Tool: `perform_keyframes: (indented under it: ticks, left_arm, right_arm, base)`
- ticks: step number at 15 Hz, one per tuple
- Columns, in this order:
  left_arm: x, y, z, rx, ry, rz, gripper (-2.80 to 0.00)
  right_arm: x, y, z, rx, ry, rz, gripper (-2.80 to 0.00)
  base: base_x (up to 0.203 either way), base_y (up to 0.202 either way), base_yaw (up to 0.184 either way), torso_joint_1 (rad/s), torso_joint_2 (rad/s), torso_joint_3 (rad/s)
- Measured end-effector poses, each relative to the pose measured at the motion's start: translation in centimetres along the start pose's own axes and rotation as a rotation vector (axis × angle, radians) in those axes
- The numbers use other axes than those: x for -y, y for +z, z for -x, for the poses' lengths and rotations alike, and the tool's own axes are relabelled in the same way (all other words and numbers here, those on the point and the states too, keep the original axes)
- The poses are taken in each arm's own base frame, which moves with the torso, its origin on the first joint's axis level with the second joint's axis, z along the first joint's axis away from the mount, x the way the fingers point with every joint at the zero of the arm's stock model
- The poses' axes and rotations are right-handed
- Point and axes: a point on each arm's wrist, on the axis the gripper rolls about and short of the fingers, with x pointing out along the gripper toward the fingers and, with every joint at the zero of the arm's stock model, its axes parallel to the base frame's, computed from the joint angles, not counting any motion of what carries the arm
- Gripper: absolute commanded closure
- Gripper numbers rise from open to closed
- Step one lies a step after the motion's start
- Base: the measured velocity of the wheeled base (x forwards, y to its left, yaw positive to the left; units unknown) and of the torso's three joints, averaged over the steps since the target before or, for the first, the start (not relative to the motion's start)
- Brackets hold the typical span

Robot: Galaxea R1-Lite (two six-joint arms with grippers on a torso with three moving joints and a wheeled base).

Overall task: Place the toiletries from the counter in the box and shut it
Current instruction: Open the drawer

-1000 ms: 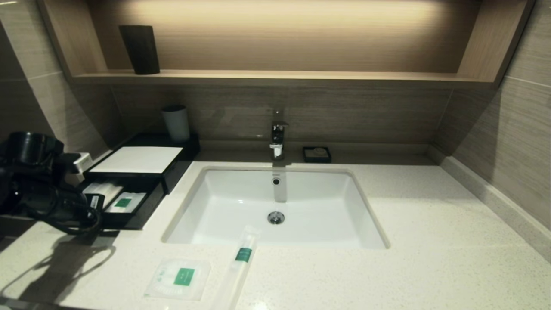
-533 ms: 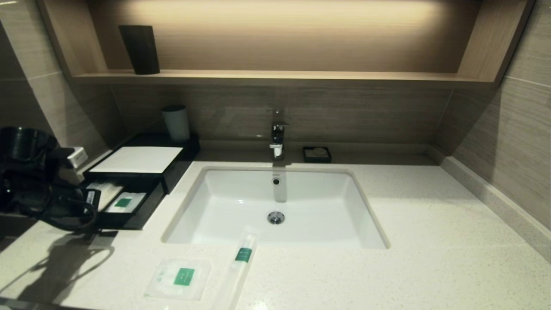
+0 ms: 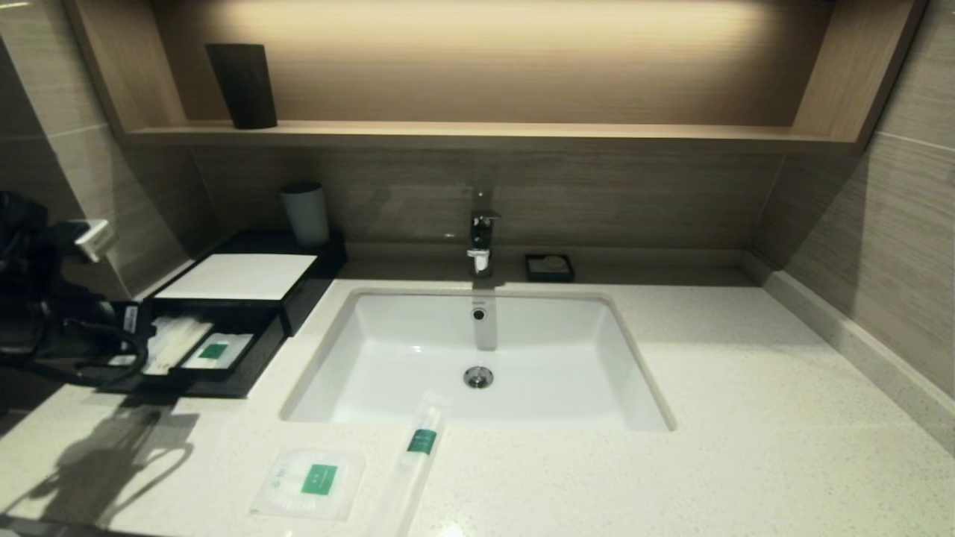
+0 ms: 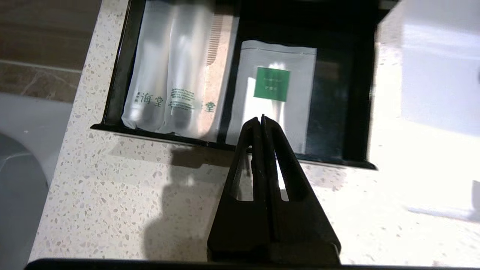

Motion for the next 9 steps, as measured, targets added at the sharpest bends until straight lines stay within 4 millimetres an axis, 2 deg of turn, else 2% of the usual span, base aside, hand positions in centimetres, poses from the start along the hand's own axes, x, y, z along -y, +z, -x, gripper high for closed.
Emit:
perform_keyframes:
  ticks: [2,5,7,9]
  left_arm:
    - [0.6,0.0,2.7,0.030,-0.062,0.006,0.00]
    - [1.7,0.1,6.5,0.050,-0.254,0.023,0.00]
    - [2.7,0.2,8.2,0.048,-0.377,0.017,0.00]
    - [3.5,0.0,9.0,0.052,-0.454,-0.001,0.00]
  right_arm:
    - [0.0,0.0,0.0,0.000,0.000,0.000,0.00]
    - [0.0,0.0,0.0,0.000,0.000,0.000,0.00]
    - [0.0,0.0,0.0,0.000,0.000,0.000,0.00]
    - [0.0,0.0,0.0,0.000,0.000,0.000,0.00]
  base:
    - [0.000,0.000,0.000,0.000,0.00,0.000]
    - [0.000,0.000,0.000,0.000,0.00,0.000]
    - [0.000,0.000,0.000,0.000,0.00,0.000]
    - [0.000,0.000,0.000,0.000,0.00,0.000]
